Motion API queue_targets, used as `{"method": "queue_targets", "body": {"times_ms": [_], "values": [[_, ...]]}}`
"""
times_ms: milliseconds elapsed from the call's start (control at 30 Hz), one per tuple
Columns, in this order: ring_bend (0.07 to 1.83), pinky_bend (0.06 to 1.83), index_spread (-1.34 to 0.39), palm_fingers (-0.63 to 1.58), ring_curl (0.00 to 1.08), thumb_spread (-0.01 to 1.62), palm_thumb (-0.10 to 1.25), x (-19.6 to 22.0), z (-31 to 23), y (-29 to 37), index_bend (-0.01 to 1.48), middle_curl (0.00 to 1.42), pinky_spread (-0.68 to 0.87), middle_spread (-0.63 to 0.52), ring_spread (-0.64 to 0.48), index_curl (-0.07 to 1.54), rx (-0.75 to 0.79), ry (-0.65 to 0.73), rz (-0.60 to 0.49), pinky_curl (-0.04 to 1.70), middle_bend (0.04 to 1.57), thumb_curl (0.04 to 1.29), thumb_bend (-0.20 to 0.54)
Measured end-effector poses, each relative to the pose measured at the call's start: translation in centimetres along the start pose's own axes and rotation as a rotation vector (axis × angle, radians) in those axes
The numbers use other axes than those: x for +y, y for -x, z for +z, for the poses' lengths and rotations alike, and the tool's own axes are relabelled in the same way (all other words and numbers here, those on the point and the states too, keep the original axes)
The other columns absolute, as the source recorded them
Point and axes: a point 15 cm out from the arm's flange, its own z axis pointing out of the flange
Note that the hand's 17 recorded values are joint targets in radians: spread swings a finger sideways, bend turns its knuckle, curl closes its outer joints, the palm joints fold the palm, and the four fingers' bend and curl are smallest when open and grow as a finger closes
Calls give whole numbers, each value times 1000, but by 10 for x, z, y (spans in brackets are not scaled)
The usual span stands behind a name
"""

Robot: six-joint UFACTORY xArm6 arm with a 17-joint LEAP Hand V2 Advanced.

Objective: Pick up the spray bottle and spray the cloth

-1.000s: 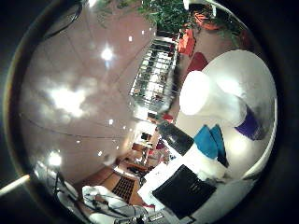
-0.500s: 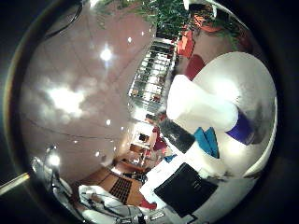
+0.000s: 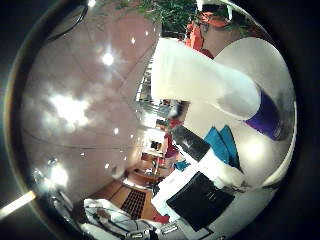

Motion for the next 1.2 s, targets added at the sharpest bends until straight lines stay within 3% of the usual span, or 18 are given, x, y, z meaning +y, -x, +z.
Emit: {"method": "queue_targets", "body": {"times_ms": [1200], "values": [[569, 408, -131, 261, 292, 1058, 661, -3, 16, 2, 167, 418, 378, 41, 142, 326, 7, 1, -11, 277, 366, 357, -23]]}}
